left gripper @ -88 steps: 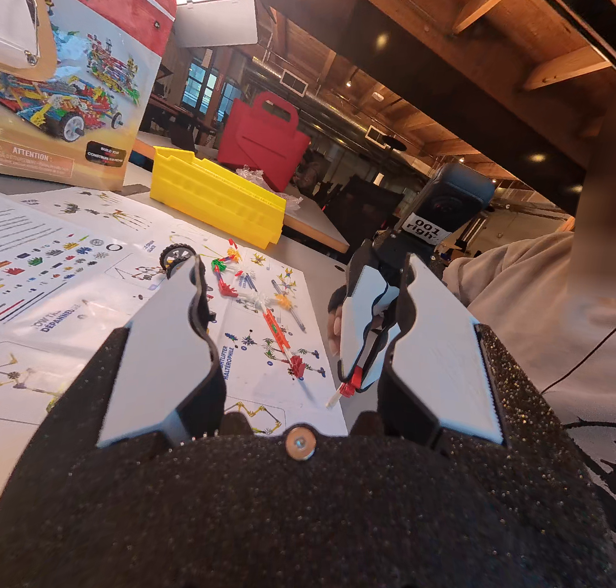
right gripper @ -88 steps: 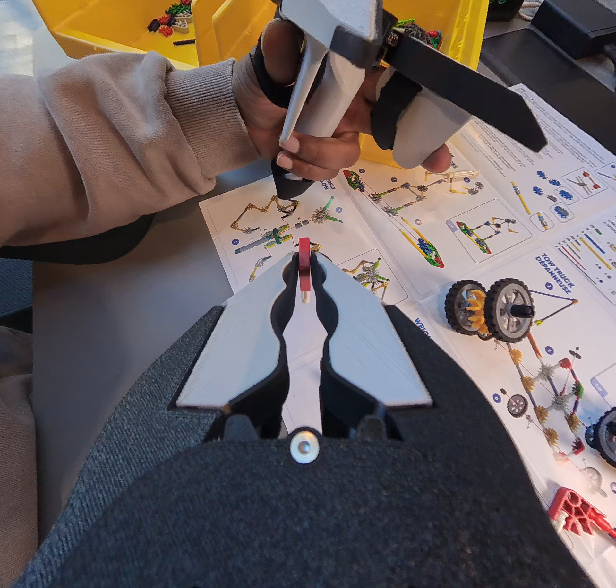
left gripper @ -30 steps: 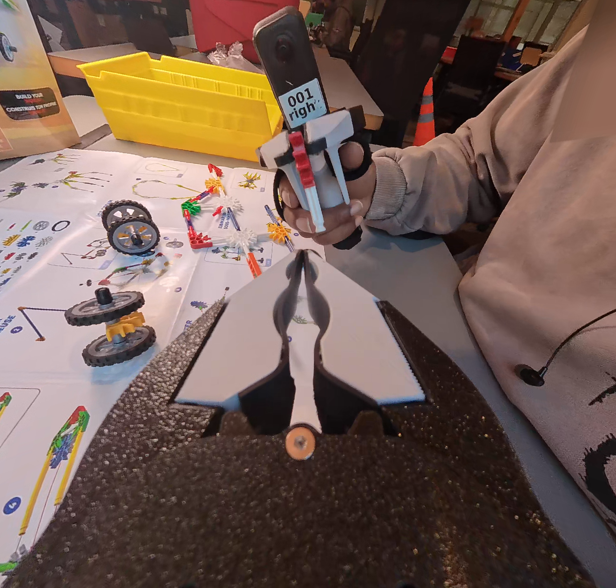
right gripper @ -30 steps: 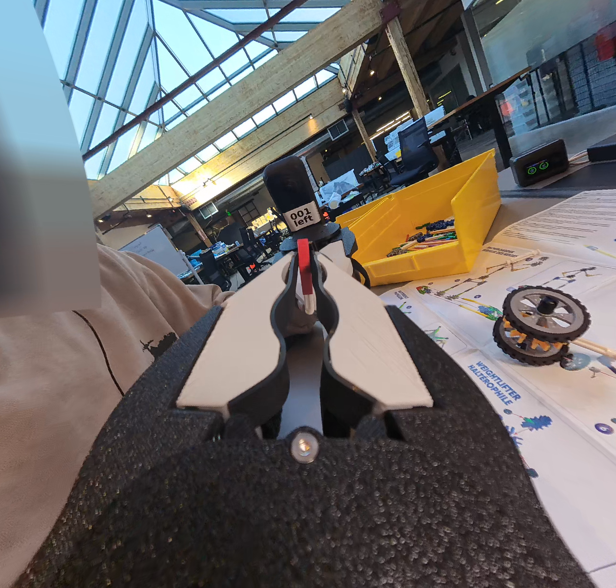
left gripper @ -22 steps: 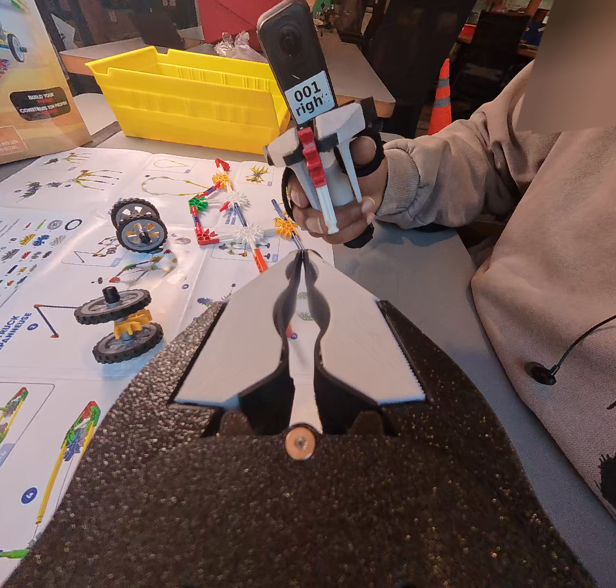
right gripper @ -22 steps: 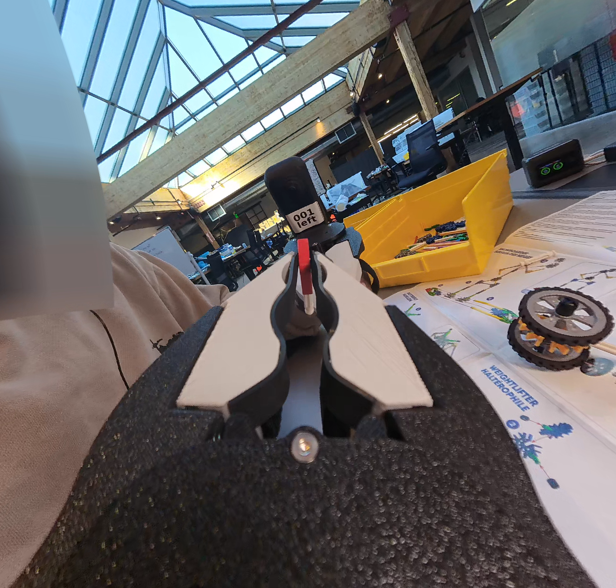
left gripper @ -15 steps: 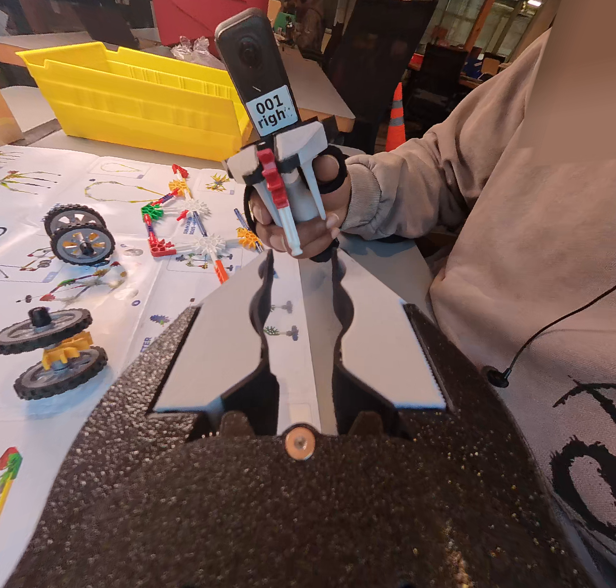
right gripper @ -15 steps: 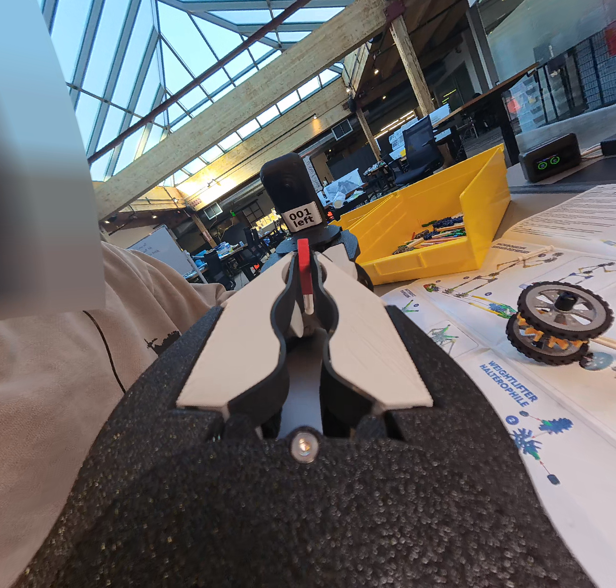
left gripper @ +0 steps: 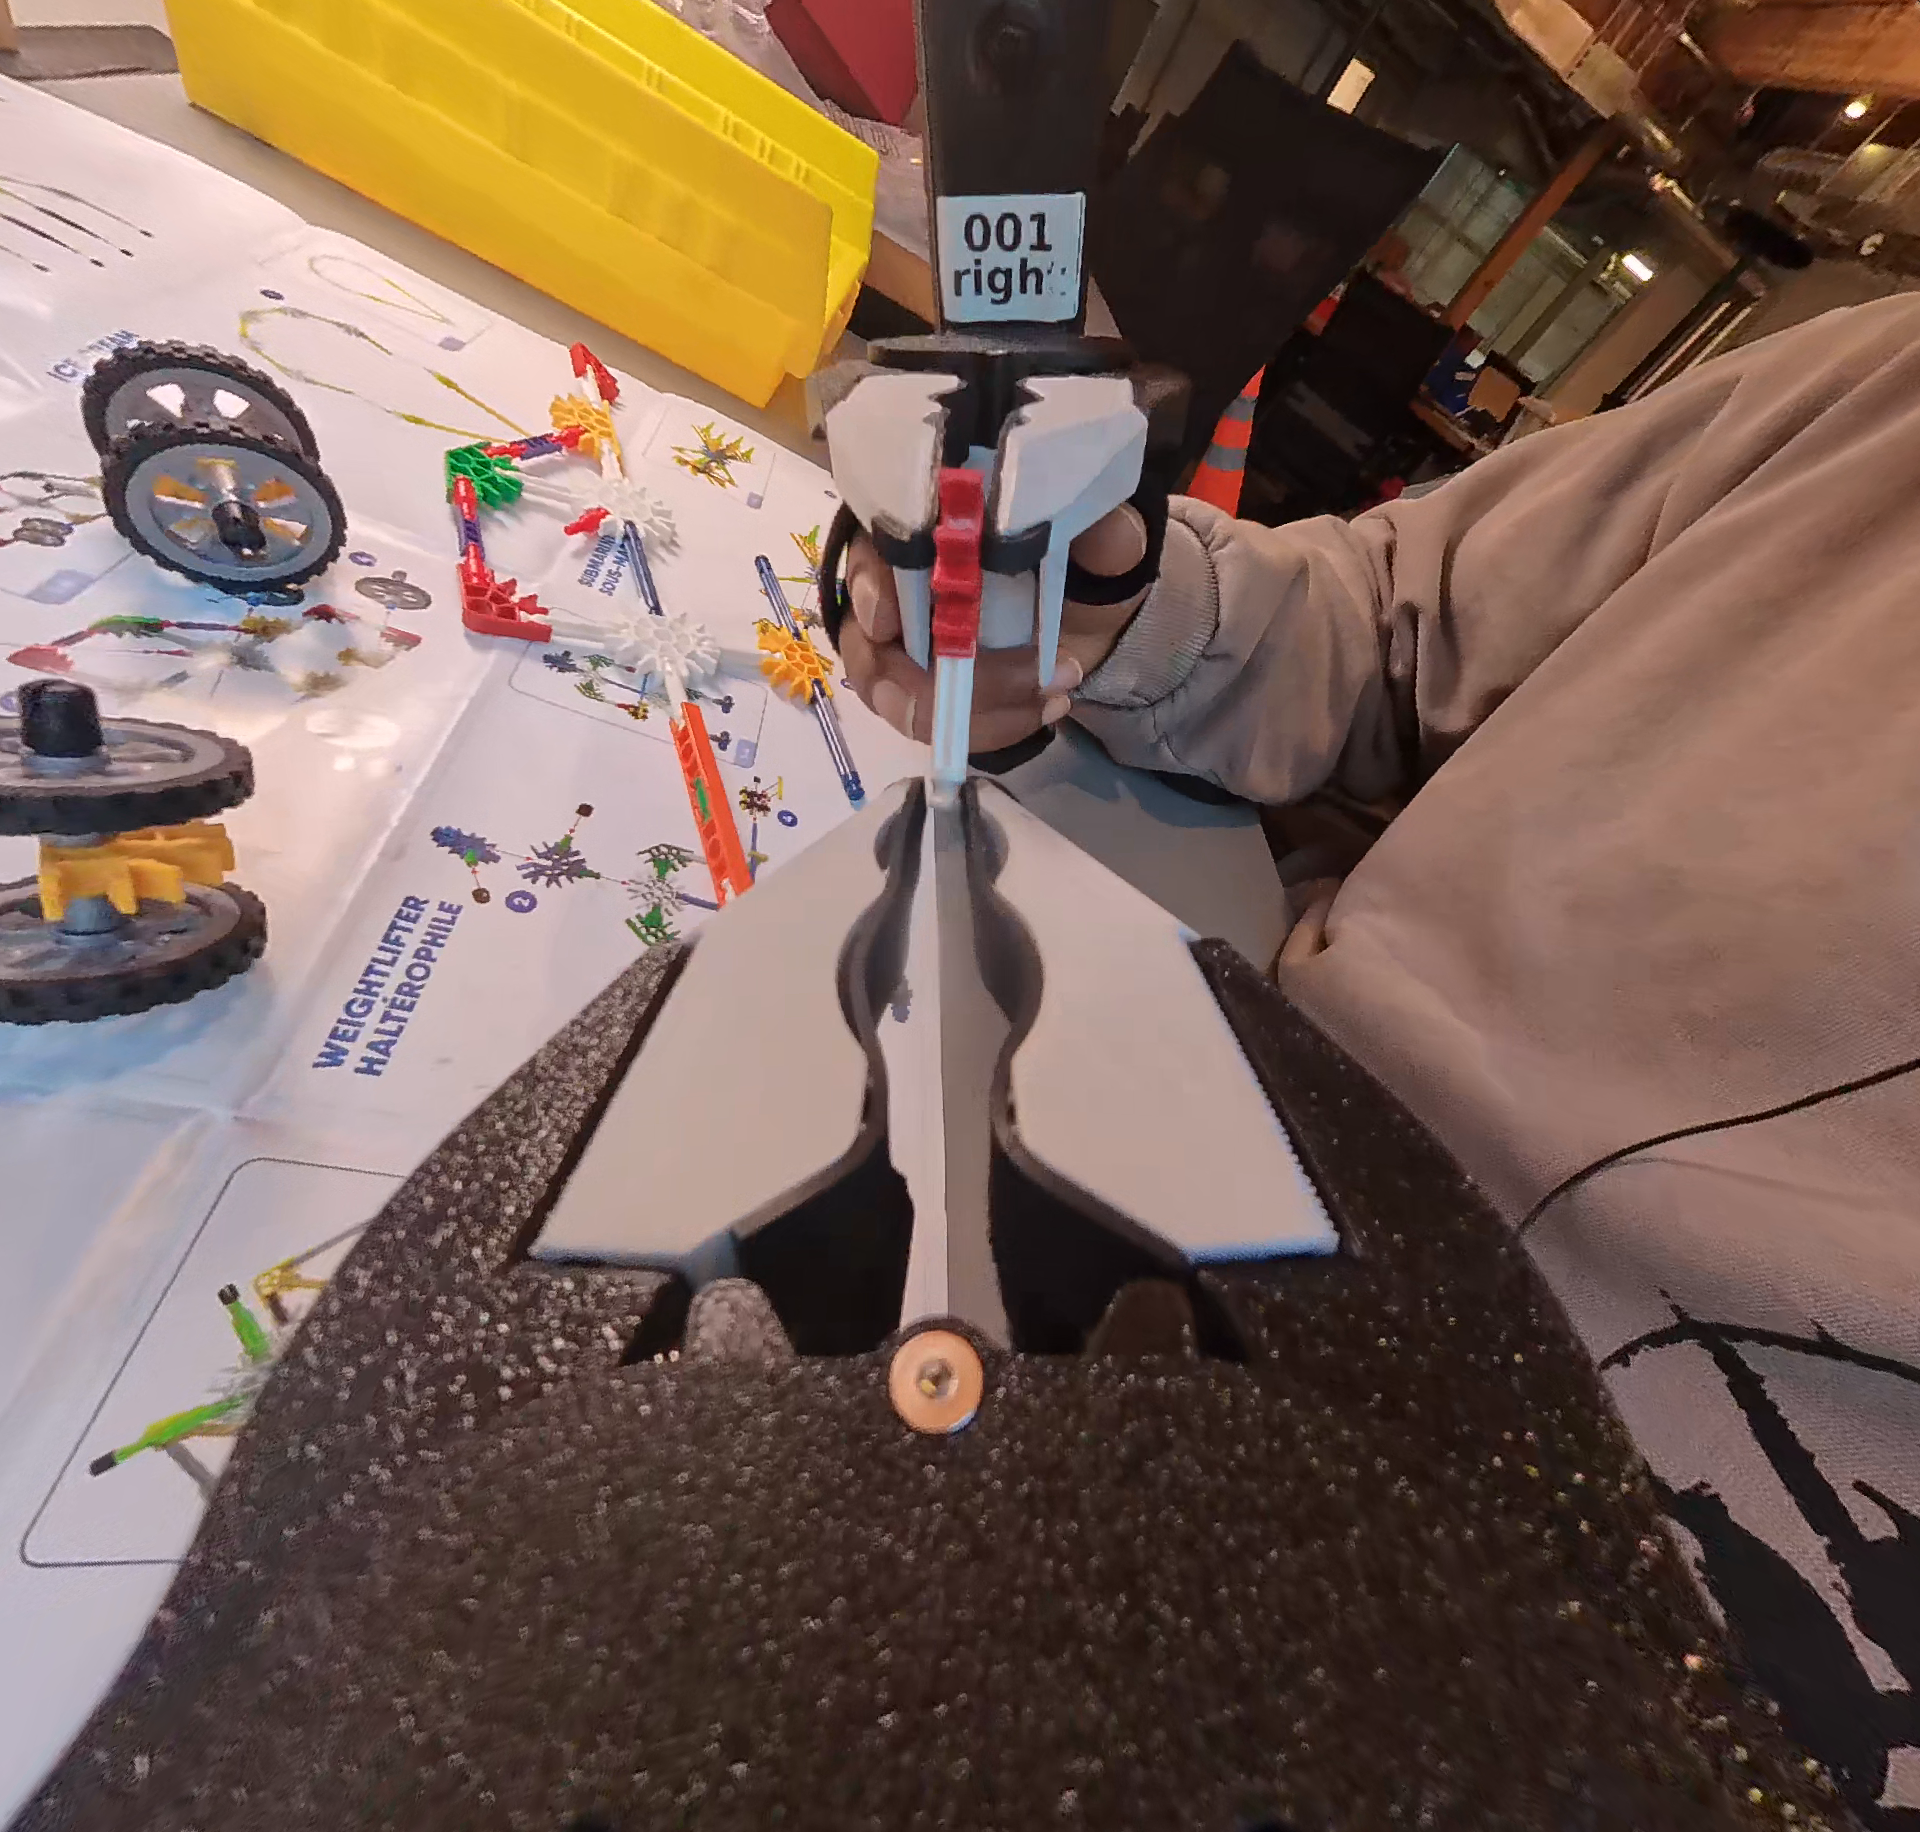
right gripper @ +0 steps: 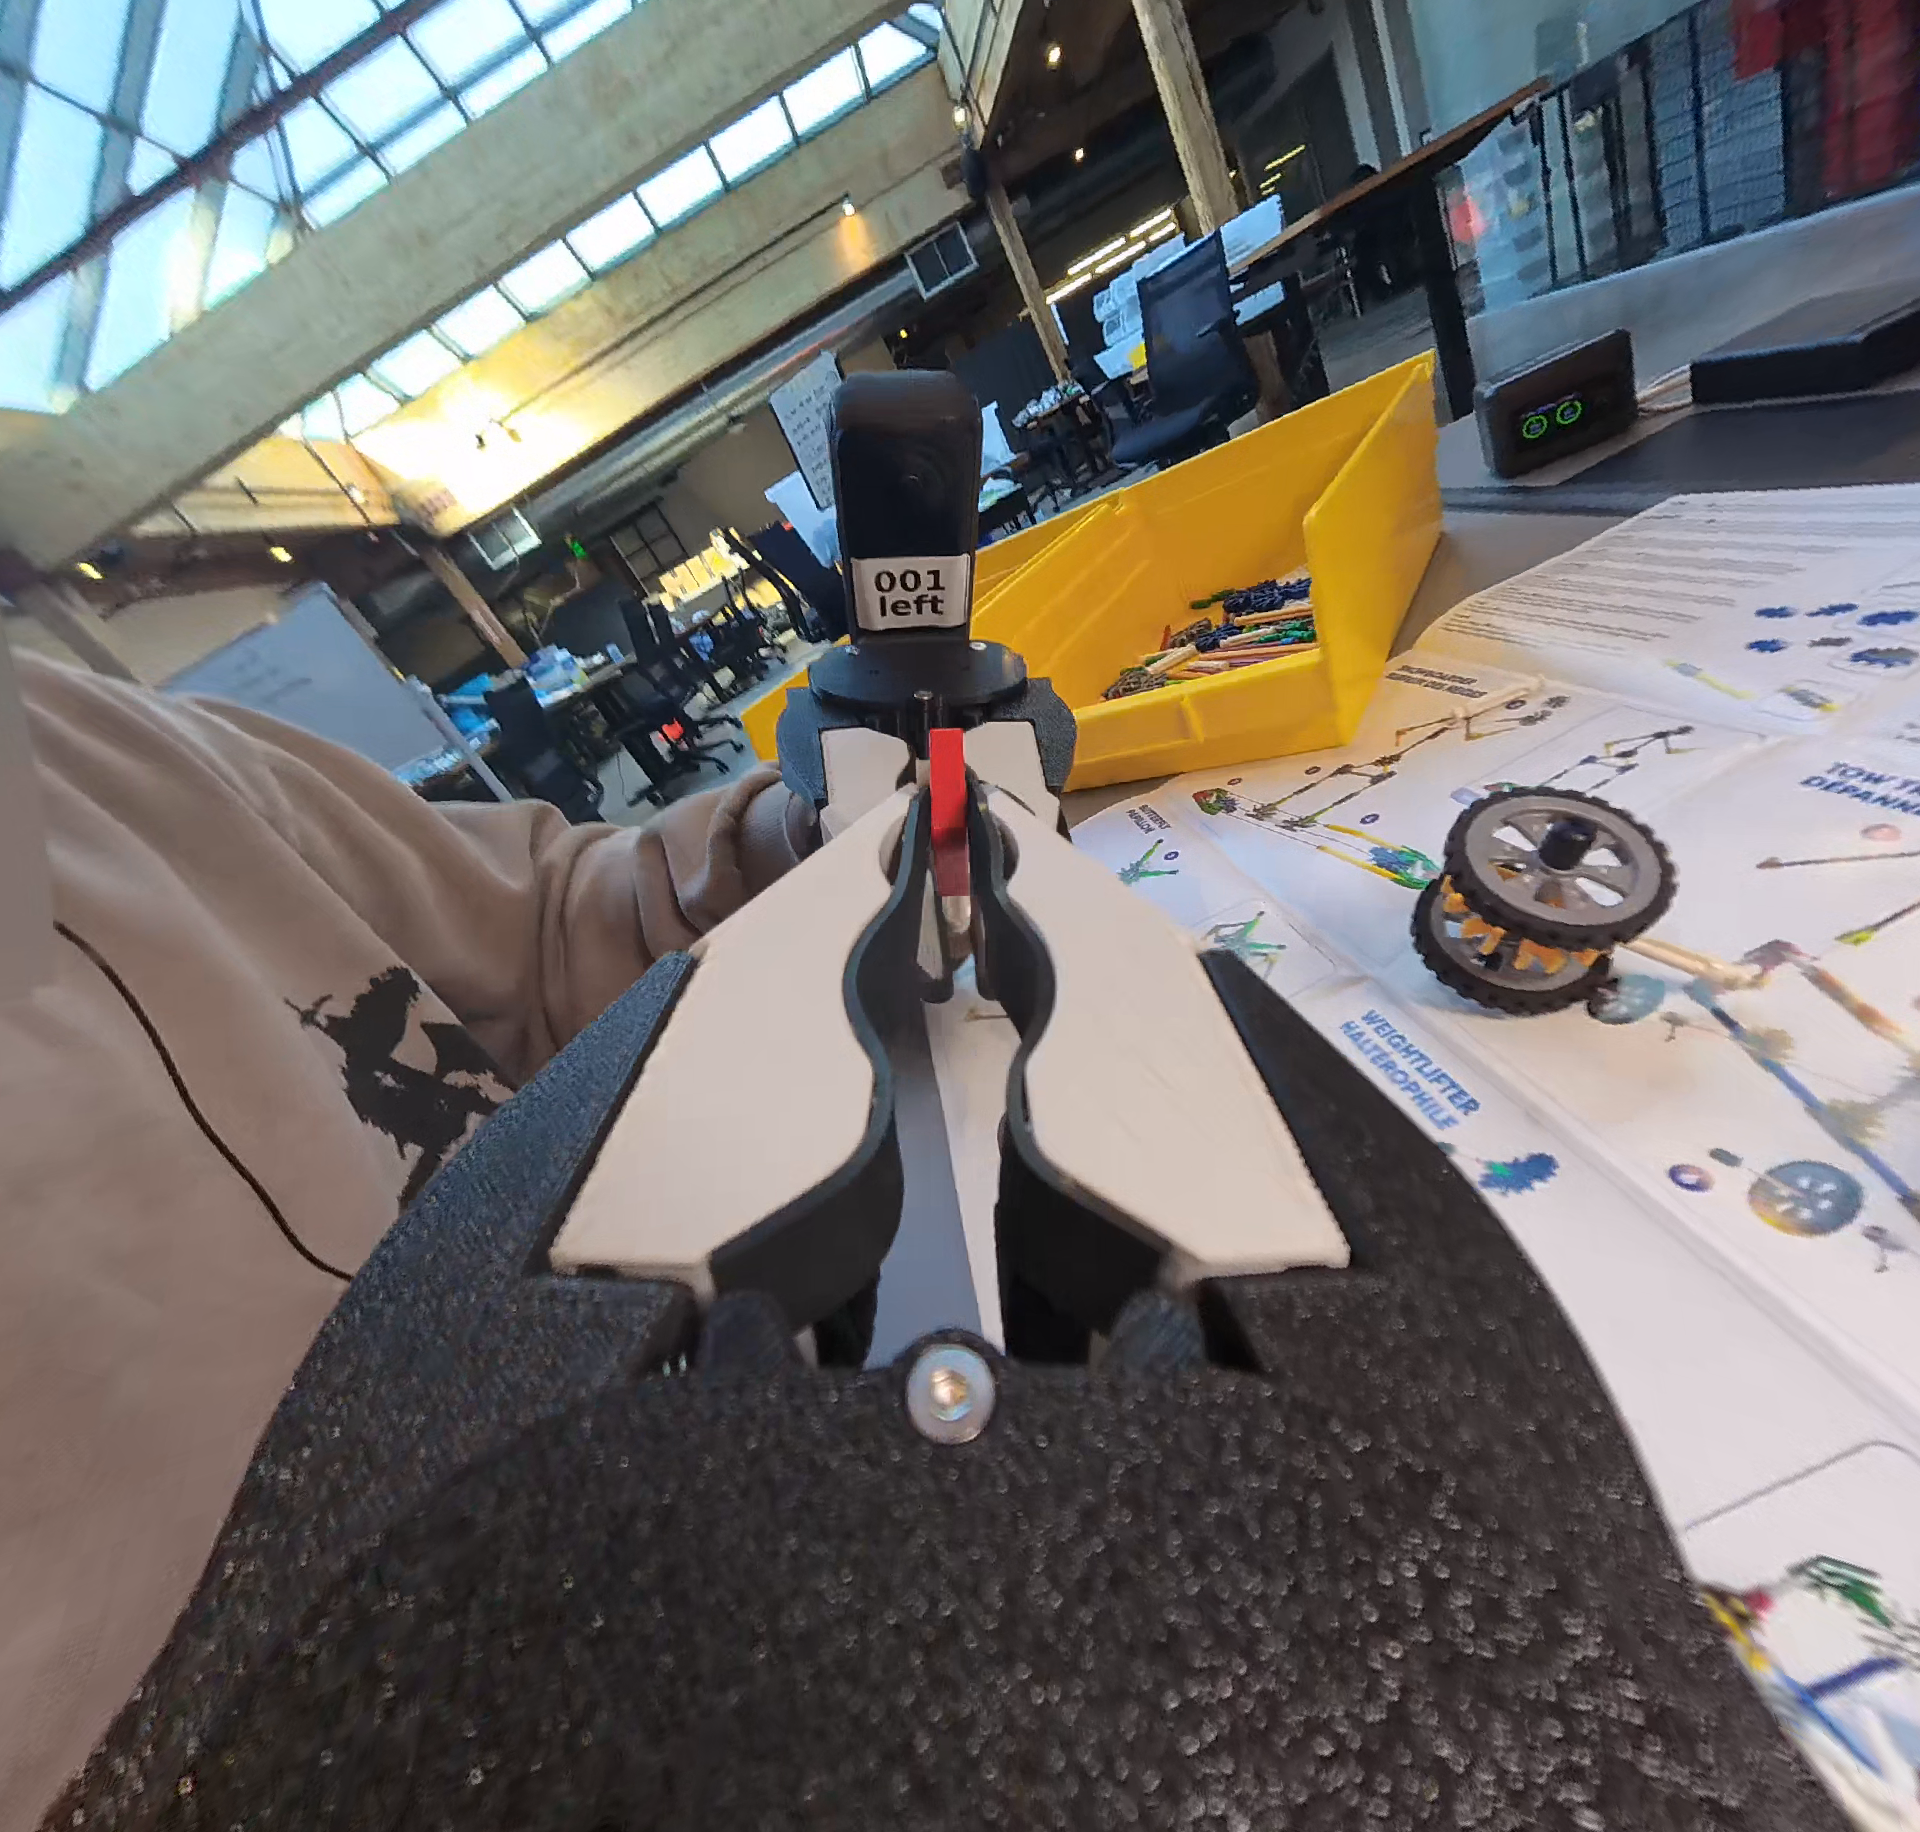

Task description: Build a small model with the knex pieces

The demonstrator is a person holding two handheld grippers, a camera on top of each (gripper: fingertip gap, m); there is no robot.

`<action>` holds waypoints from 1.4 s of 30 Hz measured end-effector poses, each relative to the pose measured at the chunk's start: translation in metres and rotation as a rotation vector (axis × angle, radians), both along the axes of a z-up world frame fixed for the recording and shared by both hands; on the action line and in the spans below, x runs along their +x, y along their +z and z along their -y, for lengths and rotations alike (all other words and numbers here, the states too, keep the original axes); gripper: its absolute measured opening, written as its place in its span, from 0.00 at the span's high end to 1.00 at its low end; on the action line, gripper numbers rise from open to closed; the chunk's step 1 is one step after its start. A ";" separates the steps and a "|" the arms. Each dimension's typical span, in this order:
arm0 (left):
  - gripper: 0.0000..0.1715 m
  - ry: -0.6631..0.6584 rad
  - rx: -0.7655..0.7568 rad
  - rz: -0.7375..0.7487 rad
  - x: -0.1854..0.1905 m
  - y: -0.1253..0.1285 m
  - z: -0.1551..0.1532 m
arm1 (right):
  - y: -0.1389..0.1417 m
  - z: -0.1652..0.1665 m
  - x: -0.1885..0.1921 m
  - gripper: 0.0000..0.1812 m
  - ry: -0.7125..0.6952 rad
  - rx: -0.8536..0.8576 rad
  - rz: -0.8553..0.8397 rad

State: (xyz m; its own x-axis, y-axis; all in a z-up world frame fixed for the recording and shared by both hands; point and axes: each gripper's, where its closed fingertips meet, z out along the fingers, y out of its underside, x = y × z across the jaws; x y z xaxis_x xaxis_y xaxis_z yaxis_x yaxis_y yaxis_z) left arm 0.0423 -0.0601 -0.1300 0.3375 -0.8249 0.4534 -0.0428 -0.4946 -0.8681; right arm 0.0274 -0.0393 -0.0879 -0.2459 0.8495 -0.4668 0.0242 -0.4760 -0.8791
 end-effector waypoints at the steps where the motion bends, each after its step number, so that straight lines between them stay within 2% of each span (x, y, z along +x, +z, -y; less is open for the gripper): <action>1: 0.90 -0.002 -0.012 0.014 0.000 0.000 0.000 | -0.001 0.000 -0.001 0.97 0.005 -0.037 -0.005; 2: 0.83 0.000 -0.022 0.020 0.000 -0.001 -0.001 | -0.002 0.000 -0.003 0.97 0.008 -0.069 -0.001; 3: 0.79 0.000 -0.027 0.021 0.001 -0.002 -0.002 | -0.005 -0.001 -0.004 0.97 0.009 -0.093 0.007; 4: 0.80 -0.001 -0.025 0.023 0.001 -0.002 -0.002 | -0.008 0.000 -0.006 0.97 0.013 -0.108 0.012; 6: 0.95 0.001 -0.012 0.024 0.003 0.000 -0.001 | -0.011 0.004 -0.008 0.97 0.029 -0.127 0.020; 7: 0.98 0.002 -0.003 0.014 0.003 0.000 -0.001 | -0.012 0.006 -0.008 0.97 0.039 -0.132 0.020; 9: 0.98 -0.009 -0.001 -0.003 0.002 -0.001 0.002 | -0.012 0.007 -0.008 0.97 0.051 -0.120 0.025; 13: 0.99 -0.024 -0.041 -0.040 0.001 -0.006 0.005 | -0.019 0.009 -0.005 0.97 0.063 -0.009 0.093; 18: 0.99 -0.091 -0.135 -0.167 0.009 -0.032 0.019 | -0.051 0.022 0.009 0.96 0.179 0.284 0.340; 24: 0.99 -0.109 -0.158 -0.223 0.018 -0.042 0.025 | -0.063 0.031 0.020 0.97 0.252 0.339 0.430; 30: 0.97 -0.039 -0.108 -0.263 0.009 -0.042 0.016 | -0.069 0.027 0.023 0.98 0.191 0.479 0.456; 36: 0.97 0.018 -0.033 -0.276 0.003 -0.035 0.007 | -0.066 0.019 0.021 0.98 0.140 0.430 0.417; 42: 0.98 0.179 0.073 -0.405 -0.002 -0.036 -0.013 | -0.069 -0.005 0.015 0.97 -0.050 0.483 0.424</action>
